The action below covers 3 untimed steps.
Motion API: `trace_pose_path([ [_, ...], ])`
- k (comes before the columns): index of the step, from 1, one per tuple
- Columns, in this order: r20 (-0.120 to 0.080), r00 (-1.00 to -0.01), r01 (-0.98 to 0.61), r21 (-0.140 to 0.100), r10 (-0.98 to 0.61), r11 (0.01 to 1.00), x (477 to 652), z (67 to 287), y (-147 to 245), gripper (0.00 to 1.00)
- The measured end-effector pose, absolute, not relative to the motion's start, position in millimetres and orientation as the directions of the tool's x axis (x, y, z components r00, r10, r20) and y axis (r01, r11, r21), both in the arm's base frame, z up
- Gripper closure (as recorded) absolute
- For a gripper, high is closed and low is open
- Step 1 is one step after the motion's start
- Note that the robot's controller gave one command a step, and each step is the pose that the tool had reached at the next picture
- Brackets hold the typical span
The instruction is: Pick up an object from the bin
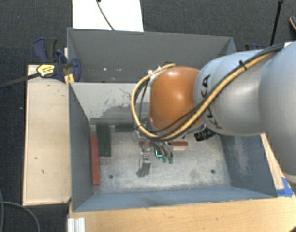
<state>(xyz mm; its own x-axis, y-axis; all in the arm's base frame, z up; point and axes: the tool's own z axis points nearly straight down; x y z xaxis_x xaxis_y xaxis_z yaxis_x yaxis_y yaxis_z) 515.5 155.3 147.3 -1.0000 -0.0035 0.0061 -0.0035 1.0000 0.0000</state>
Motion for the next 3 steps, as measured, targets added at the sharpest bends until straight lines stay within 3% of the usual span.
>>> trace_pose_path([
  [1,-0.003,-0.995,-0.102,0.000,-0.102,0.995,569.6,86,129,0.00],
  [2,0.000,-0.999,0.032,-0.002,0.032,0.999,562.0,70,65,0.00],
  [3,-0.002,-0.999,0.033,0.001,0.033,0.999,562.5,71,69,1.00],
])
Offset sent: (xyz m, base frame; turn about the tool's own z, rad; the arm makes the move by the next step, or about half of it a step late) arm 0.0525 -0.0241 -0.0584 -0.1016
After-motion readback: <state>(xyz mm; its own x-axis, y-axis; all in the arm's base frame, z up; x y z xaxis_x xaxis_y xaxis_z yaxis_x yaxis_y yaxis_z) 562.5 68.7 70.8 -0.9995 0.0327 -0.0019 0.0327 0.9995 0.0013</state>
